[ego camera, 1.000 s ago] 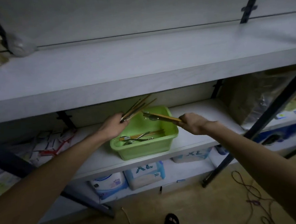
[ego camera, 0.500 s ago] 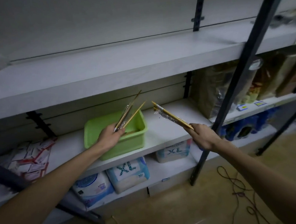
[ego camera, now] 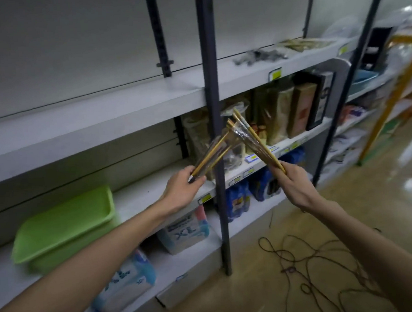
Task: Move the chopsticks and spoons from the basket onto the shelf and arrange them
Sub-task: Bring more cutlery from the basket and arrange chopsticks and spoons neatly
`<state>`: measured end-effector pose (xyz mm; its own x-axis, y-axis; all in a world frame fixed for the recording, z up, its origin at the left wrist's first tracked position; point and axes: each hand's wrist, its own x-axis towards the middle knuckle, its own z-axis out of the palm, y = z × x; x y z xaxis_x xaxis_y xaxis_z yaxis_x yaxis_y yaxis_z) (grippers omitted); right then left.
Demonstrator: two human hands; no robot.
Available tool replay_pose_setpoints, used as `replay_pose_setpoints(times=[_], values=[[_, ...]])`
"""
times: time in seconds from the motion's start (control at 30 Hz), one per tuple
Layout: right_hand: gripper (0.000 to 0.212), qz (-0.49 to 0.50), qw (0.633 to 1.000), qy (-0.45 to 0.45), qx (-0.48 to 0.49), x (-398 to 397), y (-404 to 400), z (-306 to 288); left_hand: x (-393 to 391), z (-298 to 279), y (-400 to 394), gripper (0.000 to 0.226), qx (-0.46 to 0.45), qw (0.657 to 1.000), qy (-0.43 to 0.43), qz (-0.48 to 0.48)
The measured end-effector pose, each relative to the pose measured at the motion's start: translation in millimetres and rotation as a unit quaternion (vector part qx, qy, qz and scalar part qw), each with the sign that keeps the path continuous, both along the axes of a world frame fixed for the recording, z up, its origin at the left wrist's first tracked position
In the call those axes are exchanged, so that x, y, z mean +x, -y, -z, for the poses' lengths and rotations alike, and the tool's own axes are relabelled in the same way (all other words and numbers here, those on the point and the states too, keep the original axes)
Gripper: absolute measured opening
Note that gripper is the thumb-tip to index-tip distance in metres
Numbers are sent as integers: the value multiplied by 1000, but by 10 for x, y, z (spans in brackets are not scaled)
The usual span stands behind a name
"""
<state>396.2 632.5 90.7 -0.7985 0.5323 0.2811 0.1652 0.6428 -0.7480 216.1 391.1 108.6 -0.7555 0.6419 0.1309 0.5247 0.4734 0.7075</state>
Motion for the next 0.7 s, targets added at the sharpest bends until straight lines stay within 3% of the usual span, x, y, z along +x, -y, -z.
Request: replay_pose_setpoints(times=[0.33,0.57,0.7], values=[[49,112,992,-60,16,168,-1499,-469,7,-621,-2126,14,61,997,-28,25],[47,112,987,-93,-70,-573,-2742,-1047,-684,-1100,-3513,14,178,975,136,11],[44,104,983,-76,-129,-1004,-3524,-1404,-1124,-1488,-4299,14,180,969,167,24]])
